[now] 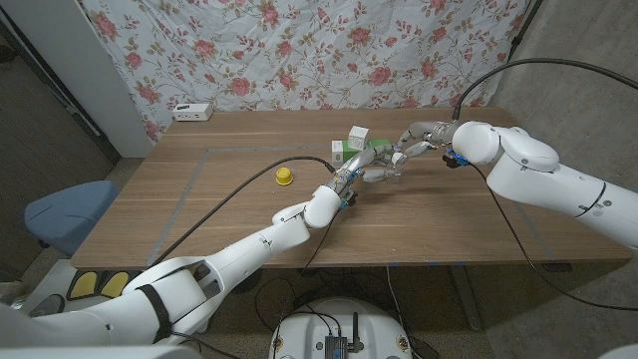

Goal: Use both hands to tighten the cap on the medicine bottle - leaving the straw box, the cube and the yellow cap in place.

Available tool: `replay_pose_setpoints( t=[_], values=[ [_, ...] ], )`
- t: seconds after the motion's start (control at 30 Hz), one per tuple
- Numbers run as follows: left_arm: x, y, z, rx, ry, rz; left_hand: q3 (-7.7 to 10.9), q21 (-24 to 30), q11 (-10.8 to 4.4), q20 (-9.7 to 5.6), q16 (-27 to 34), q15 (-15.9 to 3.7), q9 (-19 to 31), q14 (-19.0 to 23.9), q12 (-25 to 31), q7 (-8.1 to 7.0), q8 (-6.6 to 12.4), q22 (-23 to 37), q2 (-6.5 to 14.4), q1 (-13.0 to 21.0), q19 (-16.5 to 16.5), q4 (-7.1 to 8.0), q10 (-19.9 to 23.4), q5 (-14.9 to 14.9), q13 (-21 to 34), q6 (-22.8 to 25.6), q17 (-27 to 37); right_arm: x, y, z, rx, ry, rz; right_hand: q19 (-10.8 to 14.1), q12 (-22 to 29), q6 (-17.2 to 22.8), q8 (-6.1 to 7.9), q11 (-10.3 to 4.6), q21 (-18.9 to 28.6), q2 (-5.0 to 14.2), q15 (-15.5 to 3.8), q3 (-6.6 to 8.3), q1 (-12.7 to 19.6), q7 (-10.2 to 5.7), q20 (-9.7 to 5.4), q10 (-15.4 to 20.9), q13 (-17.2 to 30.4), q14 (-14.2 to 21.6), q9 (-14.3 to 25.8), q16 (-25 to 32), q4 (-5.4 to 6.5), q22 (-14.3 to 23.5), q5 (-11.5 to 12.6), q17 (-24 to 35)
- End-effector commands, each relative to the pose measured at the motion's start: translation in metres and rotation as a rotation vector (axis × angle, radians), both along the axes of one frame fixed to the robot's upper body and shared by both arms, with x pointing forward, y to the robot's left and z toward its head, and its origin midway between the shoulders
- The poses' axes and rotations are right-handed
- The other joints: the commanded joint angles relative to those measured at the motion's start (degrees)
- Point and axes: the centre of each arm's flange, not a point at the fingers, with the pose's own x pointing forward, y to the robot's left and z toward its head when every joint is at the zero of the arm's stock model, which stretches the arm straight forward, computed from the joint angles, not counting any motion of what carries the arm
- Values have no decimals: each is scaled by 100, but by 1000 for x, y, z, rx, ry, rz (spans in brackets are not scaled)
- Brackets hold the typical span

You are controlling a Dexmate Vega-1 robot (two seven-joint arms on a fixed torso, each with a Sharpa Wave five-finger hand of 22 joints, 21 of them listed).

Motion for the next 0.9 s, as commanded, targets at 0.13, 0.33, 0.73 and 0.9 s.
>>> replay_pose_setpoints(
  t=[0.13,0.33,0.73,0.9],
  values=[
    [-1,1,-2,0,0,5,56,15,-147,-25,6,-426,31,25,33,-31,30,13,33,-6,10,-16,172,35,20,5,25,2,-3,-1,14,-1,3,56,30,150,82,19,40,15,-24,30,71,3,-58,89,25,20,33,64,29,19,-46,7],
    [0,1,-1,1,-1,3,66,16,-134,-27,5,-436,31,27,32,-33,29,13,31,-9,5,-17,177,35,20,8,25,1,-2,-1,14,-4,2,73,33,229,123,14,43,19,-29,33,81,3,-64,109,25,42,44,73,39,20,-62,9],
    [0,1,-1,0,1,3,84,19,-137,-31,2,-436,31,28,24,-42,28,13,22,-16,3,-20,169,34,20,12,23,3,-4,-2,25,-6,8,136,54,395,200,-9,56,34,-66,37,95,-32,-88,208,25,94,44,93,60,20,-100,18],
    [0,0,-1,1,1,1,91,21,-156,-34,2,-435,31,30,26,-44,28,13,20,-21,5,-19,175,34,20,15,24,4,-6,-2,35,-4,13,157,60,433,217,-12,60,37,-75,38,97,-33,-100,235,25,118,44,102,66,20,-110,20]
  ],
)
